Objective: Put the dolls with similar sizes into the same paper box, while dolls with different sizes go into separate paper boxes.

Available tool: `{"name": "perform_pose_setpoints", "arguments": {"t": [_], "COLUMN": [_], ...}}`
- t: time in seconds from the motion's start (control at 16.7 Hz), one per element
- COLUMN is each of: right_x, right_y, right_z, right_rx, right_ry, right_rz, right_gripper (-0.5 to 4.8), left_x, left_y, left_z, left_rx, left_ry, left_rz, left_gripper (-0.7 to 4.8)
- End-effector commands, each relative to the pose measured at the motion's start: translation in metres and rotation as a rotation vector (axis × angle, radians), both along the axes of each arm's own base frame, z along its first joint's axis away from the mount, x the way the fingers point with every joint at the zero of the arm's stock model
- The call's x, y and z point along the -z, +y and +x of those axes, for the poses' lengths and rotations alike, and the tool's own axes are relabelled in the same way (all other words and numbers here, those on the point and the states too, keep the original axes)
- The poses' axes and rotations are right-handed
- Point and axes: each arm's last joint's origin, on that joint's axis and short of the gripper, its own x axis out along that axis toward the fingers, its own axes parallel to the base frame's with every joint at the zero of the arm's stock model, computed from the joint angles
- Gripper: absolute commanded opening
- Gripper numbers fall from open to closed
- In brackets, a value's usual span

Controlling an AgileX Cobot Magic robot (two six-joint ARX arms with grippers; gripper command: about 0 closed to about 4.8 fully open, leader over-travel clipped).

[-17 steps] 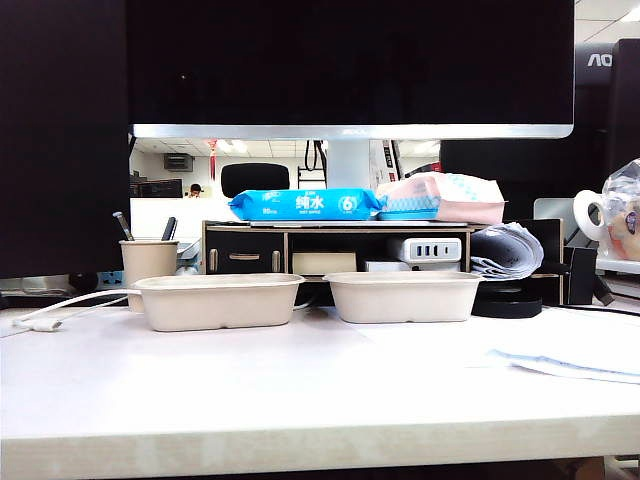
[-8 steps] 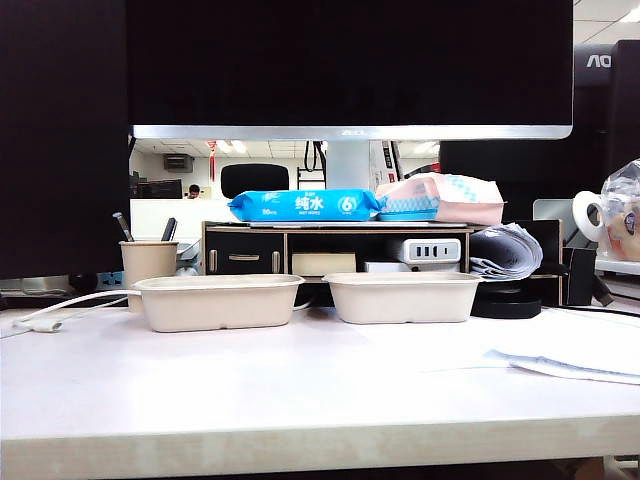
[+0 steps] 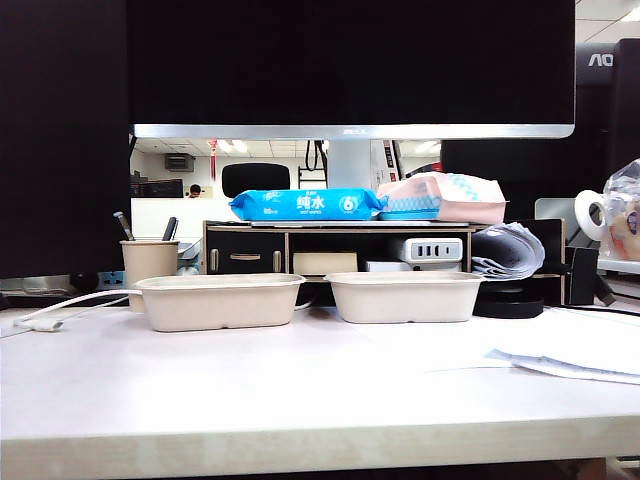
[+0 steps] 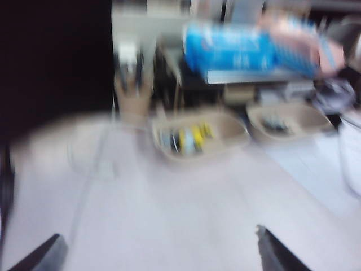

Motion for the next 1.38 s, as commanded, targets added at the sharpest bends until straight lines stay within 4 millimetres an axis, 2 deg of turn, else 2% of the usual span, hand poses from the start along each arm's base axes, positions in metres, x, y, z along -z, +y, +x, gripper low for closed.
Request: {"name": "perform_pose_setpoints", "arguments": {"t": [0.06,0.12,0.18,0.3,0.42,0.54,0.84,0.9,1.14,1.38], "right_x": [0.010,0.017,0.026,0.037,0.048,0.050,0.051,0.069,0.094,0.109], "right_y": [0.000,-0.001,-0.003,-0.005,-0.007,-0.007,-0.007,-0.009,-0.021,-0.031], "right_z": [0.014,0.018,0.020,0.023,0.025,0.024,0.024,0.023,0.024,0.022], "right_rx": [0.116,0.189,0.286,0.376,0.444,0.442,0.450,0.459,0.572,0.667], "right_ry": [-0.202,-0.210,-0.189,-0.158,-0.124,-0.104,-0.101,-0.085,-0.012,0.009], "right_rz": [0.037,0.029,0.011,-0.014,-0.039,-0.050,-0.053,-0.061,-0.098,-0.105], "right_gripper": [0.67,0.03,-0.01,-0.01,-0.01,-0.01,-0.01,-0.01,-0.01,-0.01], "left_x": [0.018,0.028,0.033,0.031,0.033,0.034,0.034,0.068,0.094,0.126], "left_y": [-0.002,-0.001,-0.002,-0.002,0.001,0.003,0.003,0.003,0.003,0.015], "left_z": [0.023,0.027,0.030,0.031,0.030,0.030,0.030,0.038,0.044,0.051], "left_rx": [-0.092,-0.126,-0.141,-0.149,-0.239,-0.293,-0.292,-0.304,-0.311,-0.465], "left_ry": [-0.079,-0.045,-0.043,-0.066,-0.040,-0.030,-0.032,0.003,0.093,0.206], "left_rz": [0.080,0.095,0.098,0.093,0.116,0.130,0.129,0.138,0.165,0.182], "left_gripper": [4.79,2.86,-0.12,0.09,0.81,0.81,0.80,0.80,0.80,0.80]}}
